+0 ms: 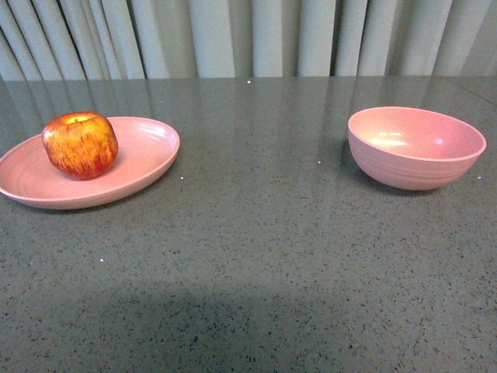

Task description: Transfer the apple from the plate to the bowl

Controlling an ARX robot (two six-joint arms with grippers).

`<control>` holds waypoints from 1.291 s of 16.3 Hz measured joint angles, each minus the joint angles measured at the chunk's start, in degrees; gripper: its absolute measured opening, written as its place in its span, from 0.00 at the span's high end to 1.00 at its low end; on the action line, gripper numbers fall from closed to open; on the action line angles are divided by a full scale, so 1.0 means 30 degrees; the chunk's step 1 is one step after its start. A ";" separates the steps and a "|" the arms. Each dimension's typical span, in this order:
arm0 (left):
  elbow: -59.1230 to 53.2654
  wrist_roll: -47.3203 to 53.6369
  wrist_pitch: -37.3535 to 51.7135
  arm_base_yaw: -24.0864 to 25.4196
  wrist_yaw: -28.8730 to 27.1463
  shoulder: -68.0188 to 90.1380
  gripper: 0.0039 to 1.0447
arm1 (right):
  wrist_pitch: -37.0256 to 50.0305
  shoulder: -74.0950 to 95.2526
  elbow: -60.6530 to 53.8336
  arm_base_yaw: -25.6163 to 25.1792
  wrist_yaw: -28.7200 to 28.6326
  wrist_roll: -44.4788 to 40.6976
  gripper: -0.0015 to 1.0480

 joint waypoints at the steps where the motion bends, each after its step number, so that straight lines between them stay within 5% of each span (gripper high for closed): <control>1: 0.0000 0.0000 0.0000 0.0000 0.0000 0.0000 0.06 | -0.0007 0.0000 0.0000 0.0000 0.0000 0.0007 0.06; 21: 0.0000 0.0000 0.0000 0.0000 0.0000 0.0000 0.06 | -0.0007 0.0000 0.0000 0.0000 0.0000 0.0007 0.06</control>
